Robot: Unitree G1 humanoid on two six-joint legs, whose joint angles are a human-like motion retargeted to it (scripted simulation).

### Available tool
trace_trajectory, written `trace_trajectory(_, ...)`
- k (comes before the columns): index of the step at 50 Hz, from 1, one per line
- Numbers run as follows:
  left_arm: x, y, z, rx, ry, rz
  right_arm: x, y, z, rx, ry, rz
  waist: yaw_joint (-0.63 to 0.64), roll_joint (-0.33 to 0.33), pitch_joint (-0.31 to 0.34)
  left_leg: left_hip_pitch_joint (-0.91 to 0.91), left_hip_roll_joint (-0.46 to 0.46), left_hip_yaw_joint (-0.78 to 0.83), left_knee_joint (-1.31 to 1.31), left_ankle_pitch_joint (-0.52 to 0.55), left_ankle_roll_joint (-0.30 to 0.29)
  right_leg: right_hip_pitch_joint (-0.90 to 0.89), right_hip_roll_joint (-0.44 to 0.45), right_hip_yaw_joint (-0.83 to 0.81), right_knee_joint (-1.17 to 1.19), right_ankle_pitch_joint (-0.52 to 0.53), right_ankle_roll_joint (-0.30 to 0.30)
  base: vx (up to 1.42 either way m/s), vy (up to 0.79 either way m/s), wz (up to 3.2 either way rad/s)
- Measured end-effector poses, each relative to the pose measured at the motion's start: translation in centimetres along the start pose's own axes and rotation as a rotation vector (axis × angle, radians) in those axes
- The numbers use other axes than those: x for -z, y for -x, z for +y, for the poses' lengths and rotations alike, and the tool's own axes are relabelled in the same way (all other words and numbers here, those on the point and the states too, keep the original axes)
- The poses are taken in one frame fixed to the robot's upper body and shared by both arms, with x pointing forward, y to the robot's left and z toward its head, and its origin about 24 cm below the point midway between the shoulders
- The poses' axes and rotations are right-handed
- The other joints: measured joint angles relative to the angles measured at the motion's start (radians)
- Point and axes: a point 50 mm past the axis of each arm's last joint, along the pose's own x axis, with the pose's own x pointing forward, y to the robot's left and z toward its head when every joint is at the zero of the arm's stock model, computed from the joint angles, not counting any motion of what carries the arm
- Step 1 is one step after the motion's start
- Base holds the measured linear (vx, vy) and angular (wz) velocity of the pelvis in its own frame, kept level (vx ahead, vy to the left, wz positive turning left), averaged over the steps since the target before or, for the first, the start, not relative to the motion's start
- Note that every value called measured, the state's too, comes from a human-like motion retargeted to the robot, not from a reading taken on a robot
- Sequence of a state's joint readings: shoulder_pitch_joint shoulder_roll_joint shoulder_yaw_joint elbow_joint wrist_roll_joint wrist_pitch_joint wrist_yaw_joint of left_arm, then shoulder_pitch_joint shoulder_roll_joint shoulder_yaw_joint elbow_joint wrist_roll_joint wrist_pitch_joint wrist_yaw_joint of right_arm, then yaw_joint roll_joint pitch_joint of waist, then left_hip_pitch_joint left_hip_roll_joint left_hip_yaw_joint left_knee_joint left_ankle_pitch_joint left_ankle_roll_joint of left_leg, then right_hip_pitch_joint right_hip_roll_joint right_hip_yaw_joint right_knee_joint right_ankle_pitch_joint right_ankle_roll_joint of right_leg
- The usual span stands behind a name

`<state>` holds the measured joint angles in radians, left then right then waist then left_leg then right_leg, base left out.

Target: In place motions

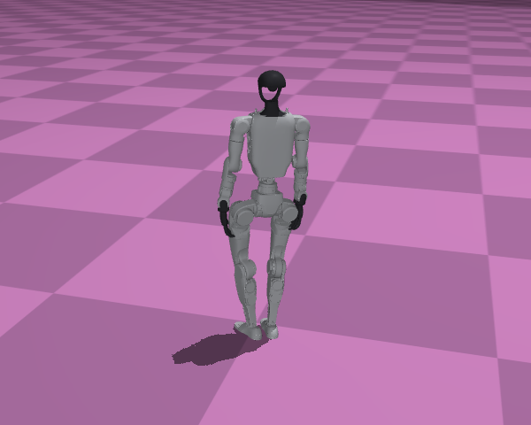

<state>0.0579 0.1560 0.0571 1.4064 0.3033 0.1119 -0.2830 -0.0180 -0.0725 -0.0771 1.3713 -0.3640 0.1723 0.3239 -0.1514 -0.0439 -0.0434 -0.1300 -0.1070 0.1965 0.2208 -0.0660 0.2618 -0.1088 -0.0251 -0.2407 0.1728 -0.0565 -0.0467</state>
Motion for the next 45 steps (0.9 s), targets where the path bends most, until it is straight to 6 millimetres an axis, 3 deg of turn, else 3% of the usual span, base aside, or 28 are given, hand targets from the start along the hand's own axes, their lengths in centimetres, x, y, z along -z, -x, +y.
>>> trace_trajectory(3, 0.0, 0.0, 0.1, -0.020, -0.013, 0.019, -0.5, 0.2, -0.4, 0.023, 0.034, 0.000, -0.051, 0.006, 0.003, 0.001, 0.021, 0.053, -0.008, -0.012, 0.000, -0.028, 0.003, 0.019, 0.009, 0.023, 0.010, -0.11, 0.00, -0.73)
trace_trajectory(7, 0.5, -0.1, -0.3, -0.005, -0.036, 0.069, -3.3, 0.5, -0.9, 0.076, 0.125, -0.077, -0.132, 0.018, 0.019, 0.004, 0.043, 0.188, -0.028, -0.061, 0.000, -0.091, 0.026, 0.112, 0.001, 0.082, 0.025, -0.17, 0.10, -2.03)
trace_trajectory(10, 1.3, -0.1, -0.6, 0.007, -0.037, 0.087, -5.4, 0.7, -0.2, 0.054, 0.186, -0.135, -0.163, 0.017, 0.034, 0.017, 0.053, 0.313, -0.053, -0.097, 0.000, -0.126, 0.051, 0.158, -0.005, 0.042, 0.015, -0.08, 0.11, -3.09)
trace_trajectory(12, 1.5, -0.2, -0.8, 0.009, -0.031, 0.093, -6.2, 0.8, 0.2, 0.041, 0.200, -0.160, -0.188, 0.032, 0.042, 0.018, 0.068, 0.367, -0.074, -0.104, 0.000, -0.142, 0.020, 0.038, -0.004, -0.010, 0.003, -0.01, 0.01, -2.63)
trace_trajectory(15, 1.6, -0.2, -1.1, 0.021, -0.015, 0.111, -6.9, 0.9, 0.4, 0.044, 0.187, -0.193, -0.187, 0.068, 0.045, 0.032, 0.099, 0.528, -0.134, -0.113, -0.012, -0.127, -0.069, -0.344, 0.012, -0.131, -0.004, 0.01, 0.04, -3.40)
trace_trajectory(20, 1.8, -0.3, -1.5, 0.025, 0.007, 0.108, -4.8, 0.8, -0.9, 0.080, 0.111, -0.129, -0.083, 0.087, 0.028, 0.094, 0.084, 0.734, -0.216, -0.152, -0.055, -0.040, -0.120, -0.713, 0.019, -0.150, -0.025, 0.30, -0.06, -3.27)
trace_trajectory(23, 1.7, -0.3, -1.4, 0.015, 0.008, 0.105, -2.3, 0.7, -1.9, 0.122, 0.023, -0.052, -0.101, 0.083, 0.004, 0.102, 0.056, 0.769, -0.217, -0.174, -0.082, -0.051, -0.158, -0.632, -0.020, 0.009, 0.074, 0.36, -0.03, -1.63)
trace_trajectory(28, 0.3, -0.1, -0.8, -0.004, 0.009, 0.085, 1.9, 0.7, -2.4, 0.163, -0.194, 0.078, -0.196, 0.127, -0.013, 0.098, 0.100, 0.802, -0.188, -0.164, -0.121, -0.072, -0.096, -0.599, -0.102, 0.040, 0.032, 0.31, -0.08, -0.47)
trace_trajectory(35, -2.7, 0.0, -0.3, -0.026, -0.006, -0.040, 6.5, 0.8, -1.7, 0.145, -0.361, 0.183, -0.210, 0.137, -0.041, 0.145, 0.149, 0.866, -0.106, -0.143, -0.177, -0.072, -0.057, -0.484, -0.140, 0.031, 0.050, 0.38, -0.06, -0.66)
trace_trajectory(37, -3.1, 0.0, -0.5, -0.030, 0.009, -0.064, 7.2, 0.7, -1.3, 0.137, -0.363, 0.202, -0.186, 0.103, -0.053, 0.150, 0.174, 0.848, -0.015, -0.108, -0.167, -0.075, -0.081, -0.437, -0.125, 0.023, 0.053, 0.42, -0.09, -0.96)
trace_trajectory(40, -3.0, -0.1, -0.8, -0.018, 0.046, -0.081, 7.3, 0.6, -0.8, 0.116, -0.325, 0.215, -0.165, 0.031, -0.071, 0.108, 0.232, 0.768, 0.219, -0.083, -0.070, -0.074, -0.137, -0.367, -0.109, 0.020, 0.056, 0.41, -0.12, -1.06)
trace_trajectory(42, -2.5, -0.1, -0.8, -0.014, 0.082, -0.073, 6.3, 0.4, -0.5, 0.093, -0.245, 0.198, -0.128, 0.018, -0.051, 0.055, 0.324, 0.604, 0.467, -0.114, 0.000, -0.040, -0.102, -0.293, -0.104, 0.007, 0.056, 0.52, -0.20, -1.94)
trace_trajectory(45, -2.0, -0.2, -1.1, -0.019, 0.091, -0.051, 4.3, 0.2, -0.6, 0.083, -0.150, 0.143, -0.112, 0.011, -0.041, -0.016, 0.280, 0.412, 0.560, -0.080, 0.000, -0.026, -0.093, -0.268, -0.127, 0.030, 0.062, 0.23, 0.04, -1.41)
